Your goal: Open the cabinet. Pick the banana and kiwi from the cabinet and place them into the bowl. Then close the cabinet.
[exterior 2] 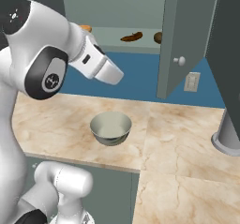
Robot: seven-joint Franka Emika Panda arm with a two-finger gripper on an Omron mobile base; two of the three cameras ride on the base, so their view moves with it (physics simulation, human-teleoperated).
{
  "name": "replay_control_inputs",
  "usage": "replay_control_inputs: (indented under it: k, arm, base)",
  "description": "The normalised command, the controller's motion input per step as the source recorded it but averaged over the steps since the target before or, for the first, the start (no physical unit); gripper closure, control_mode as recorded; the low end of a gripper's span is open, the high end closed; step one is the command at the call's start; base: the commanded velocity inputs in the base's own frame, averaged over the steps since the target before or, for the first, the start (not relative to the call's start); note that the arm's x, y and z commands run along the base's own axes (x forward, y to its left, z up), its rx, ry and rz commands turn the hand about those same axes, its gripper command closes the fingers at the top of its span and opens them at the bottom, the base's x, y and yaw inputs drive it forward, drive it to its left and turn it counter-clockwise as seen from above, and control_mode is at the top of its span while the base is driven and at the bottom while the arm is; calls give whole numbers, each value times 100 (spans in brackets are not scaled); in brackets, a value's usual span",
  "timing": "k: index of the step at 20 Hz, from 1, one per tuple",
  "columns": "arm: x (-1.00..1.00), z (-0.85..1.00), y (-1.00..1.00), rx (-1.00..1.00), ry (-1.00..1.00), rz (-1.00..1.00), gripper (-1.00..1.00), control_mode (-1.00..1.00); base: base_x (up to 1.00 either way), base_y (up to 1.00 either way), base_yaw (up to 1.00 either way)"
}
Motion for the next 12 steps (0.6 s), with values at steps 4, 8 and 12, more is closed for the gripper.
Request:
replay_control_inputs:
  k: [4,8,12]
  arm:
    - [37,0,0,-6,0,1,-100,-100]
    - [51,0,0,-4,0,0,-100,-100]
    - [52,0,0,-2,0,1,-100,-100]
  base:
    - [0,0,0]
    - [0,0,0]
    - [0,0,0]
